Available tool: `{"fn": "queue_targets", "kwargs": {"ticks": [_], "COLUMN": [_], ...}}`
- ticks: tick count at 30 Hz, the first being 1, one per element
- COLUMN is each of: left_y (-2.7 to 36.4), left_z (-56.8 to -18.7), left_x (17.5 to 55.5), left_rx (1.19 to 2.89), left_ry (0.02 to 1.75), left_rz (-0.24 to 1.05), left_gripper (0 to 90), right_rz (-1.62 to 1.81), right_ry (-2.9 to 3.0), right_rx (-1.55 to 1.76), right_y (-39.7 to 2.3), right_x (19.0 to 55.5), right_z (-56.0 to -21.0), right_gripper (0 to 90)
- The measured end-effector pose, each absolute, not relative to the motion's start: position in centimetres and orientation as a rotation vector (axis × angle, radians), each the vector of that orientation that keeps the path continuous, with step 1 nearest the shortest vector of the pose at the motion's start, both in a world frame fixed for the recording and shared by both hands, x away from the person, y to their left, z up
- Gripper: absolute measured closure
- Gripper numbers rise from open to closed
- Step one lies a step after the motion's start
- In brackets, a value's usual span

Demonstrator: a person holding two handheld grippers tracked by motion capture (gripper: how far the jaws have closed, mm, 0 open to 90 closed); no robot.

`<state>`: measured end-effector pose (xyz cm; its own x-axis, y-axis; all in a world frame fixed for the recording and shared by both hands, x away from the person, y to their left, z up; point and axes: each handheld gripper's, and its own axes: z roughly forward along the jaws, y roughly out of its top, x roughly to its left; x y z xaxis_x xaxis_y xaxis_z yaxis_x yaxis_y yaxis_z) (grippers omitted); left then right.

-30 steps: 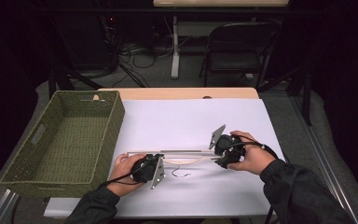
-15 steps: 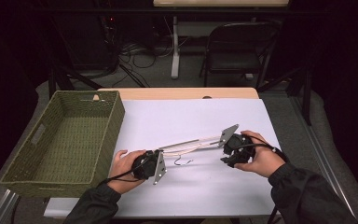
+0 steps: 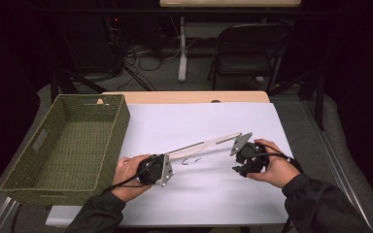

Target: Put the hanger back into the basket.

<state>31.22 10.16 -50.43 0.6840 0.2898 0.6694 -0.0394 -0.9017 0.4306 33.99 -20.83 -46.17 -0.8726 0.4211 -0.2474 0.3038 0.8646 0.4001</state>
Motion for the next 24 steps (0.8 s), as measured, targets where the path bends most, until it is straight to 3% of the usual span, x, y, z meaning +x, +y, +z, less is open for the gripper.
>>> {"fn": "queue_targets", "kwargs": {"ticks": [11, 24], "left_y": [10.4, 12.2], "left_z": [-49.6, -47.6], "left_x": [31.4, 33.4], "left_rx": [2.482, 2.452], "left_ry": [0.289, 0.587], "left_rz": [1.041, 0.771], "left_gripper": [87.3, 87.3], "right_rz": [0.482, 0.518], "right_ry": [2.711, 2.689], "right_rx": [0.546, 0.548], "right_y": [-20.8, -21.0], "right_x": [33.8, 33.7], "right_z": [-46.1, -46.2], "right_gripper": [46.6, 46.1]}}
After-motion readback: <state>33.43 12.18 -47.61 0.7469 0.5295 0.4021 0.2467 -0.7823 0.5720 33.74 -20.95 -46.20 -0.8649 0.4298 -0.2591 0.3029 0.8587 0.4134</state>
